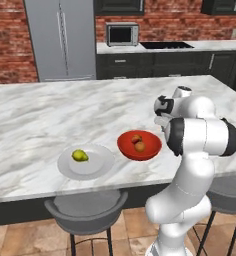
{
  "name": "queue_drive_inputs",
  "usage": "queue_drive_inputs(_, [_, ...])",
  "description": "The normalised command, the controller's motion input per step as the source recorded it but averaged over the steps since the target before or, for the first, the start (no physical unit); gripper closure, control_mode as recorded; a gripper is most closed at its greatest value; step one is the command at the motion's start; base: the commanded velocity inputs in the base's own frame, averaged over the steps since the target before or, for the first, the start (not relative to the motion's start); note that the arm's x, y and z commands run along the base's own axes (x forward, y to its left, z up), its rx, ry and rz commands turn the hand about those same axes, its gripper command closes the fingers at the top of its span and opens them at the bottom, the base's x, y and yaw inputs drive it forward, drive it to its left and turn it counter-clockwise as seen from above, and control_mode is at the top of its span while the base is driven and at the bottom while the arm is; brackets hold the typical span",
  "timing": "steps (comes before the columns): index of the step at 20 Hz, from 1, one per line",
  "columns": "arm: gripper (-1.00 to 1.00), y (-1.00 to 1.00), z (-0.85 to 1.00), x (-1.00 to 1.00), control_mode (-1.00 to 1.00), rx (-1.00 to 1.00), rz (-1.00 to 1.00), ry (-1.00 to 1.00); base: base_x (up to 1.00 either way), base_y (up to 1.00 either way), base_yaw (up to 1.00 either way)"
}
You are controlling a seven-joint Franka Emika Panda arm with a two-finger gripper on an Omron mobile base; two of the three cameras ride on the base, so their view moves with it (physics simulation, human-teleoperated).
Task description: Take the fruits from the plate on the dining counter and place two fruits in each bowl.
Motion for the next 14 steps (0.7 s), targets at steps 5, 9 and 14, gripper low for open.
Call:
queue_drive_inputs(5, [1.0, 0.0, 0.0, 0.0, 1.0, 0.0, 0.0, 0.0, 0.57, -0.23, 0.11])
queue_drive_inputs(9, [1.0, 0.0, 0.0, 0.0, -1.0, 0.0, 0.0, 0.0, 0.0, -0.02, 0.0])
queue_drive_inputs(14, [1.0, -0.47, 0.08, 0.07, -1.0, 0.0, 0.0, 0.0, 0.0, 0.0, 0.0])
